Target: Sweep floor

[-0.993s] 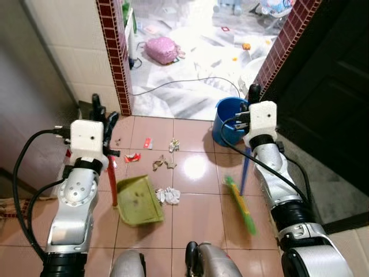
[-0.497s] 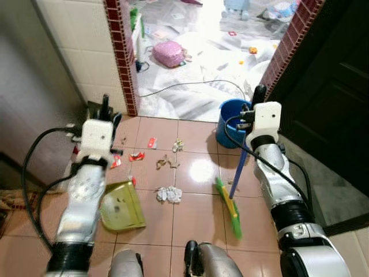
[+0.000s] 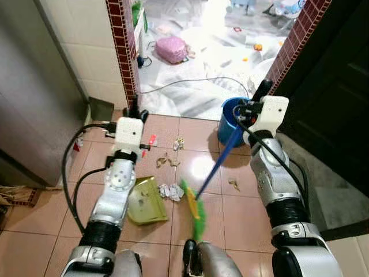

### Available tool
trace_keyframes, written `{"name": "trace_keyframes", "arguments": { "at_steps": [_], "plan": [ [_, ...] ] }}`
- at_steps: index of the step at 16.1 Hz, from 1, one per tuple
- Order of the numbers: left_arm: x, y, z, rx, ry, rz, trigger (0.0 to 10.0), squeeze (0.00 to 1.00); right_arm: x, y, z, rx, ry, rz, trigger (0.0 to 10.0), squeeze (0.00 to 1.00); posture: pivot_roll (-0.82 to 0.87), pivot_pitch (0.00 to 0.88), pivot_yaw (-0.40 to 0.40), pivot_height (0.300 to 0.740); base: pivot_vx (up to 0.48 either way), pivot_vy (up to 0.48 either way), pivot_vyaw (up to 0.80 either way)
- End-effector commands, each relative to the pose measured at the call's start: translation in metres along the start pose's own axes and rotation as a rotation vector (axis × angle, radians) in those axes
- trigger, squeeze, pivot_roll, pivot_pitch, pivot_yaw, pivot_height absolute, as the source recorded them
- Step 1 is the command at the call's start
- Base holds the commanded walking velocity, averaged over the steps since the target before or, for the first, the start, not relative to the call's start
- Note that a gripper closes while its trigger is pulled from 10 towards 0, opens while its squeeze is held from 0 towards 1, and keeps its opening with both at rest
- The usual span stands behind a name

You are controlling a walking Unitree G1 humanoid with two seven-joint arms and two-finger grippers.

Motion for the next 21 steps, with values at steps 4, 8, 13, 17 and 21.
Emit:
{"name": "trace_keyframes", "arguments": {
  "at_steps": [4, 8, 13, 17, 21],
  "plan": [
    [-0.002, -0.002, 0.012, -0.015, 0.044, -0.001, 10.0, 0.0, 0.013, -0.002, -0.016, 0.068, -0.075, 0.012, 10.0, 0.0, -0.05, 0.161, -0.081, 0.74, 0.0, 0.0, 0.0],
    [-0.002, -0.001, 0.035, -0.105, 0.116, -0.004, 10.0, 0.0, 0.003, -0.003, -0.045, 0.21, -0.263, -0.113, 10.0, 0.0, -0.06, 0.155, -0.08, 0.74, 0.0, 0.0, 0.0],
    [-0.003, -0.002, 0.041, -0.136, 0.158, -0.012, 10.0, 0.0, 0.029, -0.003, -0.075, 0.355, -0.231, -0.068, 10.0, 0.0, -0.06, 0.149, -0.069, 0.74, 0.0, 0.0, 0.0],
    [-0.005, -0.001, 0.057, -0.234, 0.182, -0.037, 10.0, 0.0, 0.079, -0.001, -0.114, 0.522, -0.136, 0.041, 10.0, 0.0, -0.06, 0.147, -0.063, 0.74, 0.0, 0.0, 0.0],
    [-0.009, 0.004, 0.075, -0.339, 0.163, -0.063, 10.0, 0.0, 0.114, -0.002, -0.125, 0.559, -0.066, 0.16, 10.0, 0.0, -0.05, 0.142, -0.06, 0.74, 0.0, 0.0, 0.0]
  ]
}}
Point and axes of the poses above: a point about 5 cm out from each wrist's last joint towards the gripper, its own y axis pointing back from the gripper into the wrist, its own x axis along the axis of the wrist's last joint, z = x × y, the point moved 6 cm from there along -y, pointing out of the wrist towards the gripper, and after that the axes turned 11 degrees about -y, right-handed, at the moved point
